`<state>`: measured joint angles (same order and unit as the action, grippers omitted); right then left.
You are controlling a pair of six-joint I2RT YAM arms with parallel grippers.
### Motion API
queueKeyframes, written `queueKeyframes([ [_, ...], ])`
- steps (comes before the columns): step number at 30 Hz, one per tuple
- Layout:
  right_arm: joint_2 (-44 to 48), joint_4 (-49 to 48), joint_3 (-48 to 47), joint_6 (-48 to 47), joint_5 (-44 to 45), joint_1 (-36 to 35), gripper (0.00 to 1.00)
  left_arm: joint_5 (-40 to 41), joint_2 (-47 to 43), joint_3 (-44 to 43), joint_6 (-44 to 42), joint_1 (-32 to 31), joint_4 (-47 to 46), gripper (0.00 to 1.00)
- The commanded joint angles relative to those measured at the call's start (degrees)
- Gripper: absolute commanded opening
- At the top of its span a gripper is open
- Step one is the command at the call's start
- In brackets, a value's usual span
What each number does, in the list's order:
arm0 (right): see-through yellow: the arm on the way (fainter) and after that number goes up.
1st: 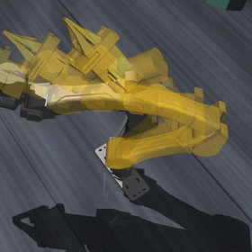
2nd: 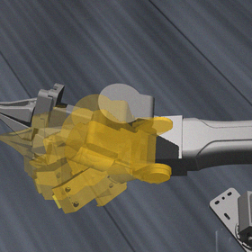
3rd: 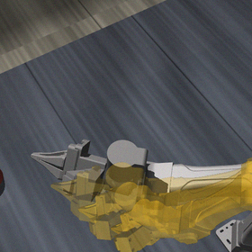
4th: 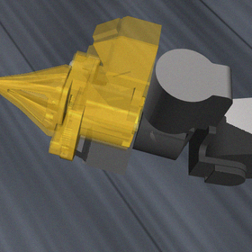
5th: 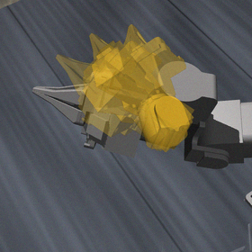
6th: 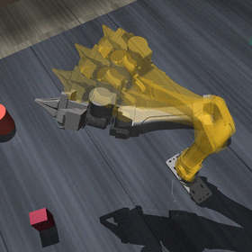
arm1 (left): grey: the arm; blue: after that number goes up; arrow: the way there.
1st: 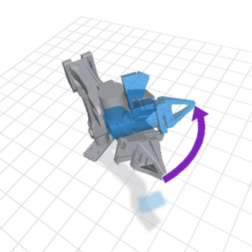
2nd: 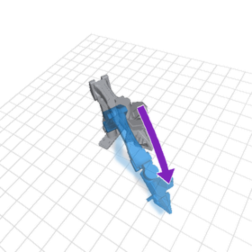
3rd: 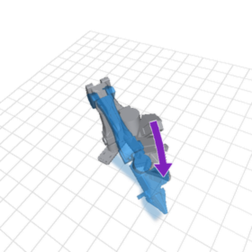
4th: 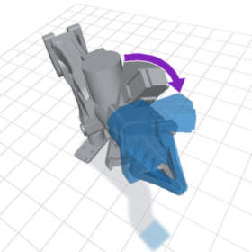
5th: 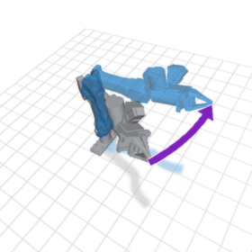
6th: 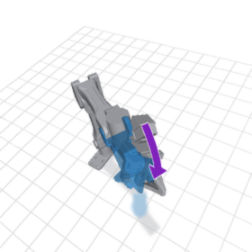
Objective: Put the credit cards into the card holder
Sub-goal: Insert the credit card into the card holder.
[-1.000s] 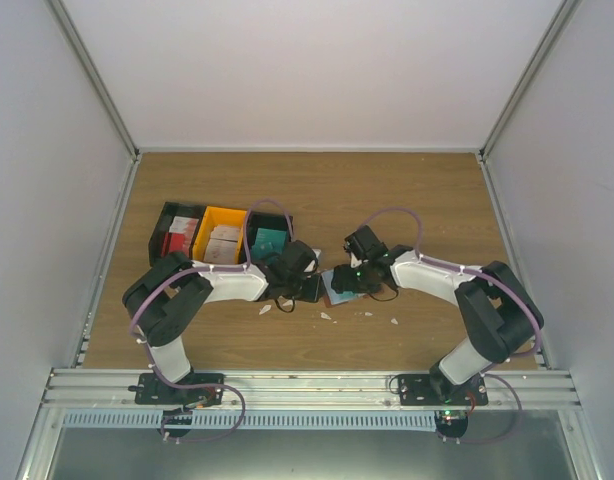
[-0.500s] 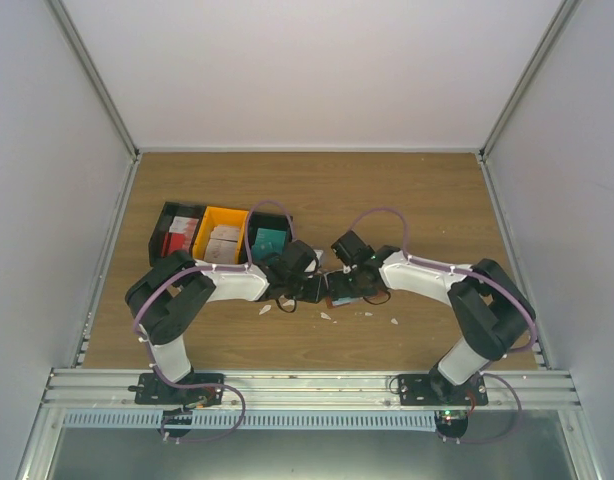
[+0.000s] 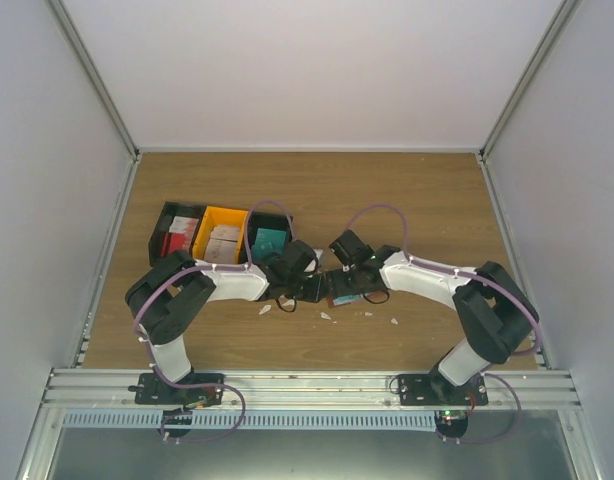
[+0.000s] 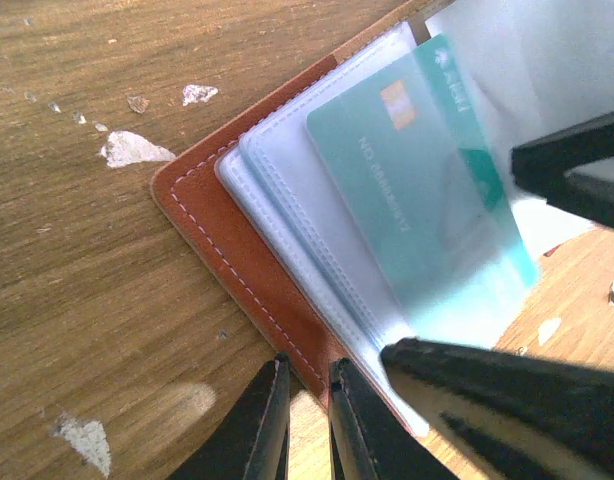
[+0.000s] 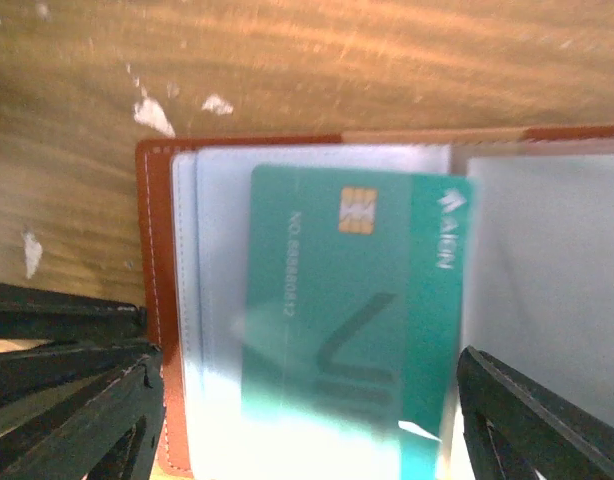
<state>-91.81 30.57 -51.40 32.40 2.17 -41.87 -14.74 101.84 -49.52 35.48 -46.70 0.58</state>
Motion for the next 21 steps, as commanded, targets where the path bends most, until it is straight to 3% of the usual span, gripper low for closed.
queueKeyframes([
  [1, 2.7, -0.7, -0.4, 4.5, 3.3, 2.3, 0.82, 1.1, 0.6, 1.8, 0.2, 0.4, 0.2, 0.15],
  [7, 1.5, -3.5, -0.9, 2.2, 0.4, 4.4, 0.81, 0.9, 0.9, 1.8, 0.5, 0.7, 0.0, 0.14],
  [13, -2.1, -4.6, -1.3, 0.9, -1.9, 4.4, 0.72, 1.1, 1.0, 1.9, 0.7, 0.9, 0.0, 0.14],
  [21, 0.8, -10.9, 1.8, -2.4, -12.4, 4.4, 0.69, 1.1, 1.1, 1.5, 0.2, 1.0, 0.2, 0.14],
])
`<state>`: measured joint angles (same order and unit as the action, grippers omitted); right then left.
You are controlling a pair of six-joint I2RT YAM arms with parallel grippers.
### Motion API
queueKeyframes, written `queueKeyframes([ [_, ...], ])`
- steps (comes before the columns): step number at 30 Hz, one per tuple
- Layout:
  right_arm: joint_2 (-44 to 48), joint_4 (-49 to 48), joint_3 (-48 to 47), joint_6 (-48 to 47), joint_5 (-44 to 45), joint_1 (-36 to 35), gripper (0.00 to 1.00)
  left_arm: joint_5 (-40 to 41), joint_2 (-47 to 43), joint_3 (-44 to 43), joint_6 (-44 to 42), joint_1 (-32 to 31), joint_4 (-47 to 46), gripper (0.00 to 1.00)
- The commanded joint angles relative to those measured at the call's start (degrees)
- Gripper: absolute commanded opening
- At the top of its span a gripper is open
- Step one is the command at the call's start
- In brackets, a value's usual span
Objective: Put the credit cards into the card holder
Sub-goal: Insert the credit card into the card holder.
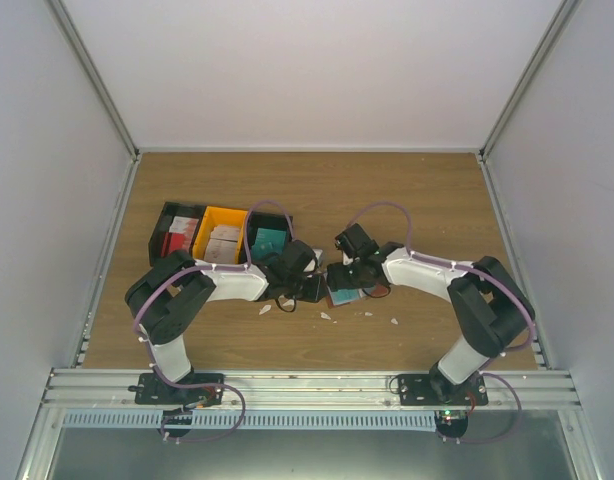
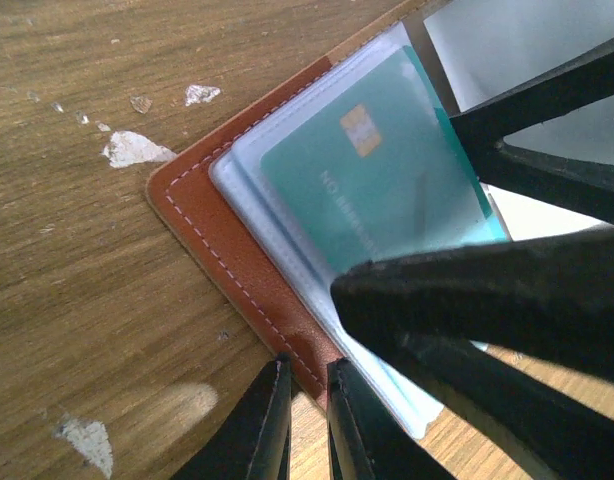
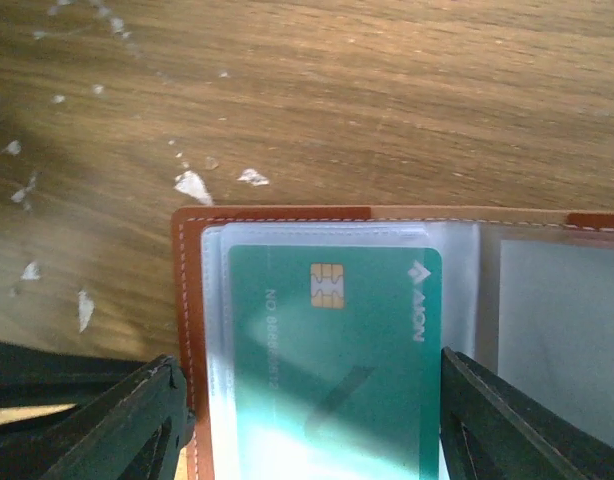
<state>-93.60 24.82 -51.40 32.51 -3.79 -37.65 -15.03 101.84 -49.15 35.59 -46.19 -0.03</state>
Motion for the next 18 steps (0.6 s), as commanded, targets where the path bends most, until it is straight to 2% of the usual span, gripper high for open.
queueKeyframes([
  [1, 3.0, -5.5, 2.1, -2.8, -7.2, 0.1, 0.68, 1.3, 1.0, 1.1, 0.0, 0.5, 0.5, 0.14],
  [5, 3.8, -5.8, 2.7, -3.5, -7.4, 0.2, 0.68, 0.8, 0.8, 1.0, -0.2, 0.6, 0.2, 0.14],
  [9, 5.6, -1.4, 2.3, -0.4, 2.9, 0.6, 0.68, 1.9, -0.5, 1.4, -0.1, 0.5, 0.2, 0.15],
  [12, 9.0, 0.4, 2.8, 0.9, 7.9, 1.0, 0.69, 4.1, -2.2, 1.6, -0.9, 0.6, 0.2, 0.21],
  [18, 12.3, 3.4, 4.5, 2.2, 9.3, 1.7, 0.66, 7.9, -5.8, 0.3, -3.3, 0.7, 5.9, 0.29],
])
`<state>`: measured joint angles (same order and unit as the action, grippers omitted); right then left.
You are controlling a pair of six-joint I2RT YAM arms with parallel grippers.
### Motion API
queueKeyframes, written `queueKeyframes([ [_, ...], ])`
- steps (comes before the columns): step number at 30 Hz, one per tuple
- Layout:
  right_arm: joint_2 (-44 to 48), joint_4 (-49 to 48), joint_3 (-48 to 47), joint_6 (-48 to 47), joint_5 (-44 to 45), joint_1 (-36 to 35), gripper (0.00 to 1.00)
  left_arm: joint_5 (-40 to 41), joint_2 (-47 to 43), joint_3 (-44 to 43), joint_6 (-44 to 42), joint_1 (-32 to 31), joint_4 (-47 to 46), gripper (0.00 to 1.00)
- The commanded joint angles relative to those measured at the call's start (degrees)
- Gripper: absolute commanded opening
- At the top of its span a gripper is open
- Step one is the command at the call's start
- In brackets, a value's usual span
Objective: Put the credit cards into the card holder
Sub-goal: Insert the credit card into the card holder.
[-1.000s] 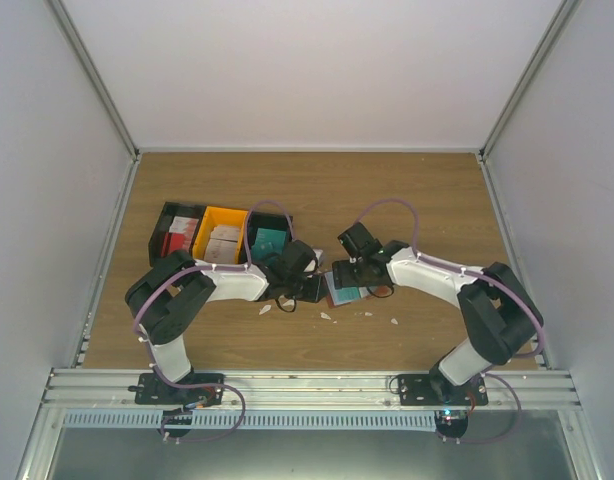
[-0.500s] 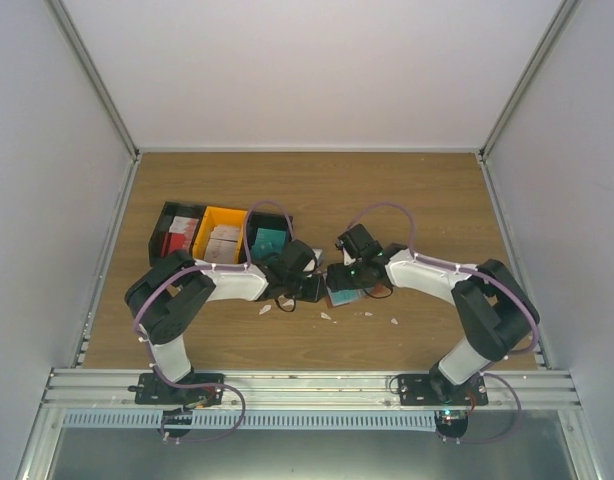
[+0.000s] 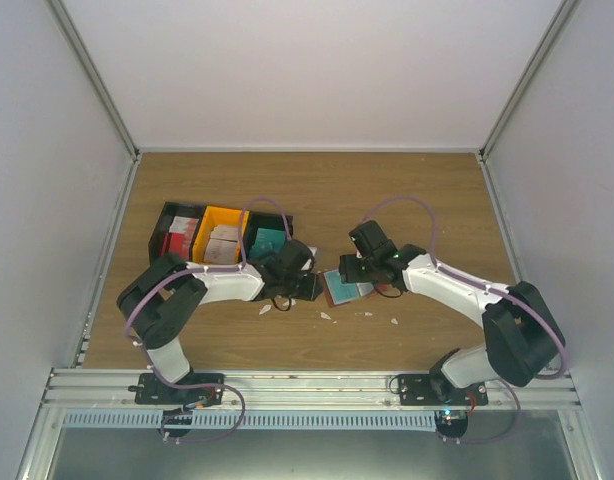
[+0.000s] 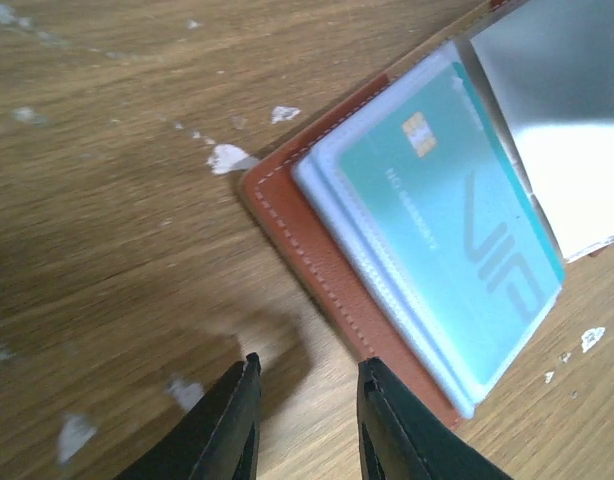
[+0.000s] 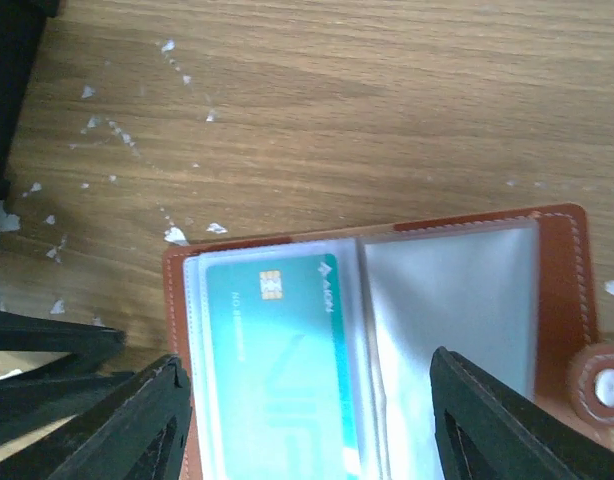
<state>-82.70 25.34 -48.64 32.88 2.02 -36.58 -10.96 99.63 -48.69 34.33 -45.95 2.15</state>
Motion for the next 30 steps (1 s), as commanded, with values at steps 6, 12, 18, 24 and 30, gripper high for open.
queueKeyframes([
  [6, 1.1, 2.9, 3.5, 2.0, 2.3, 1.3, 0.58, 8.0, -9.9, 2.5, -0.6, 0.3, 10.8, 0.25],
  [12, -1.7, 5.7, 3.5, 2.6, 5.2, 1.9, 0.53, 15.0, -12.8, 4.0, 0.5, 2.3, 17.0, 0.2],
  [18, -2.7, 8.1, 4.6, 4.3, 8.9, 1.8, 0.53, 15.5, -11.6, 3.4, -1.5, 6.1, 15.6, 0.19],
  [24, -3.1, 6.9, 6.3, 5.1, 6.6, 1.8, 0.53, 13.2, -8.0, 0.6, -5.2, 8.1, 10.7, 0.19],
  [30, -3.8, 4.6, 8.4, 6.8, 1.1, 1.5, 0.51, 4.9, -7.6, -0.2, -7.0, 9.0, 3.4, 0.23],
])
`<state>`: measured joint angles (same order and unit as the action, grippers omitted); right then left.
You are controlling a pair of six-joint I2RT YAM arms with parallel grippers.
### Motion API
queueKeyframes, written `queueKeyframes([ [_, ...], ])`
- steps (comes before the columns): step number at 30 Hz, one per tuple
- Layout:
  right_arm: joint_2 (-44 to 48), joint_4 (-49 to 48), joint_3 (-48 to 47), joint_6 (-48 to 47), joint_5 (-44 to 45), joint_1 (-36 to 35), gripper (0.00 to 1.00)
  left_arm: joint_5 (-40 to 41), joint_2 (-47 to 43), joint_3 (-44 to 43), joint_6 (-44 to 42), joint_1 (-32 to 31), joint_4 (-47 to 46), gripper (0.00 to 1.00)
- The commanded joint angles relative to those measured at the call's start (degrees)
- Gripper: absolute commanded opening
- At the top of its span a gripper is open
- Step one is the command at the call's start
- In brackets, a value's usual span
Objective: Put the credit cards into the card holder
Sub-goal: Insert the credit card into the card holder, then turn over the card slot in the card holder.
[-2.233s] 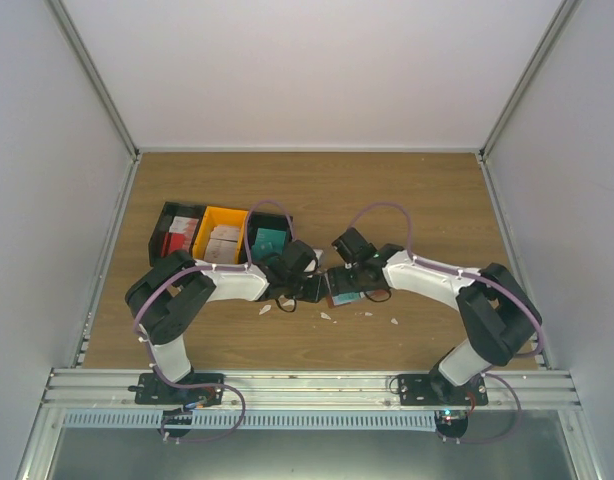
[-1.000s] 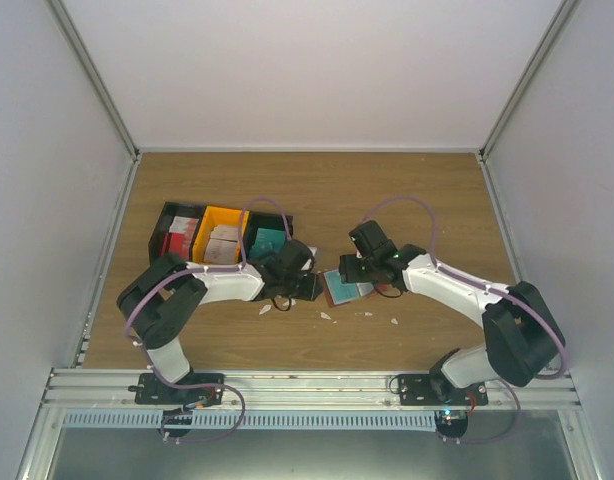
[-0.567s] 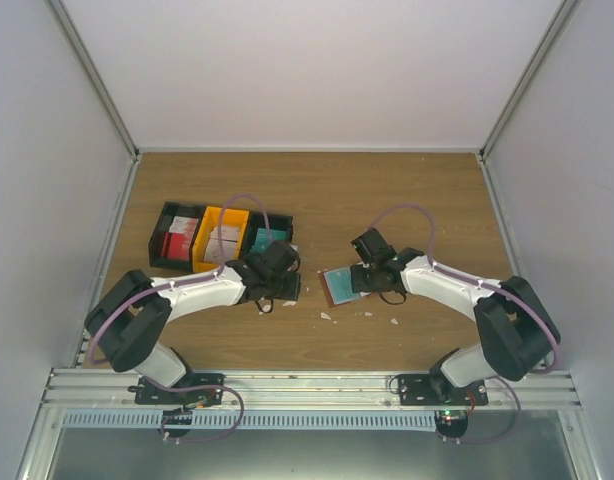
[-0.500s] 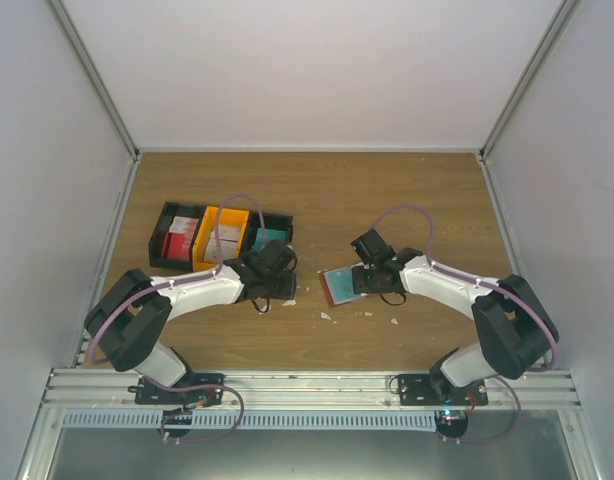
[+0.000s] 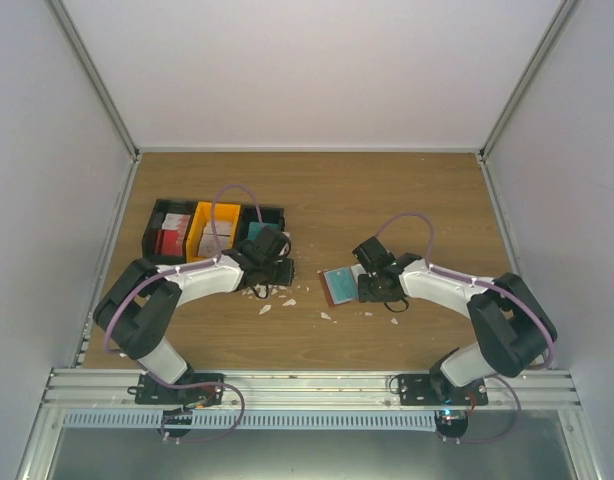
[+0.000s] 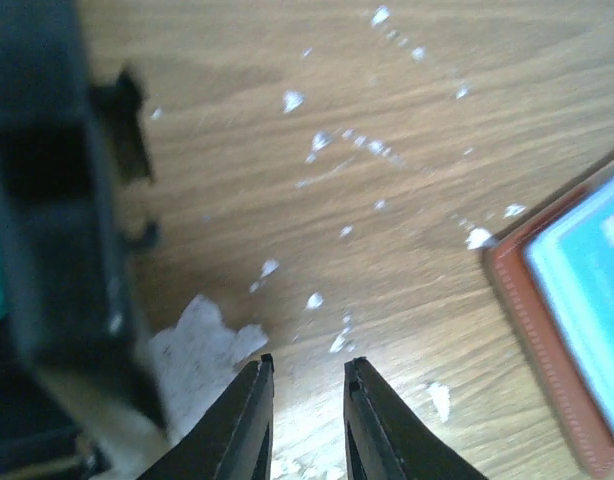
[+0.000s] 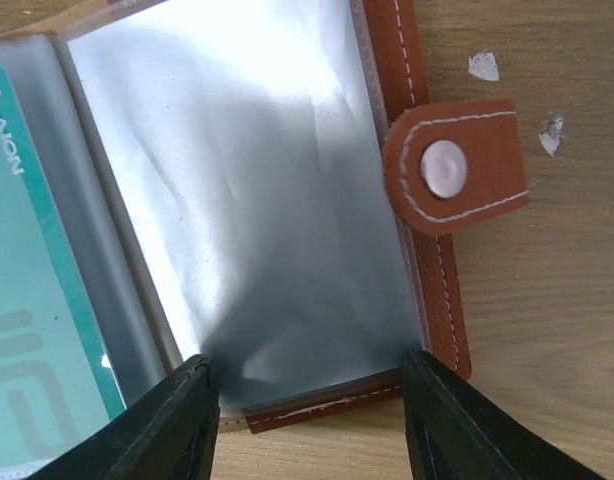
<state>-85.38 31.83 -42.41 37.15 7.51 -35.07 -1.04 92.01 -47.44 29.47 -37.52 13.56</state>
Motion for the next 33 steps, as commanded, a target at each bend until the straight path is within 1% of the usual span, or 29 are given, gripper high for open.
queueKeyframes([
  [1, -1.1, -2.7, 2.8, 3.2, -5.7, -0.3, 0.5, -6.5, -0.2, -1.1, -1.8, 0.6, -9.0, 0.24],
  [4, -0.6, -5.4, 4.4, 6.0, -10.9, -1.3, 0.48, -11.5, -1.5, 1.2, 0.8, 0.4, -12.3, 0.3],
  [6, -0.3, -7.2, 4.6, 7.4, -13.2, -1.8, 0.46, -14.4, -2.7, 3.3, 4.0, 0.1, -15.1, 0.32],
  [11, 2.1, -5.4, 1.8, 7.3, -12.3, -1.9, 0.45, -20.4, -3.4, 6.8, 10.0, -1.8, -22.4, 0.33],
  [16, 2.8, -5.9, -1.8, 1.7, -10.6, -2.0, 0.45, -19.4, -3.4, 9.2, 14.5, -3.5, -26.9, 0.26],
  [19, 1.6, -5.1, -4.2, -1.6, -9.9, -2.1, 0.45, -19.1, -3.4, 10.2, 15.7, -3.6, -29.1, 0.24],
  [22, 0.1, -5.2, -5.6, -3.4, -9.9, -2.1, 0.45, -18.7, -2.9, 10.1, 16.0, -3.6, -29.3, 0.25],
  [27, -3.9, -6.6, -6.6, -5.7, -11.9, -2.1, 0.43, -19.2, -1.3, 9.8, 17.0, -3.6, -30.6, 0.29],
  [33, -6.5, -6.5, -6.2, -6.7, -12.8, -2.1, 0.4, -20.1, 0.7, 9.2, 16.9, -3.6, -30.9, 0.3],
])
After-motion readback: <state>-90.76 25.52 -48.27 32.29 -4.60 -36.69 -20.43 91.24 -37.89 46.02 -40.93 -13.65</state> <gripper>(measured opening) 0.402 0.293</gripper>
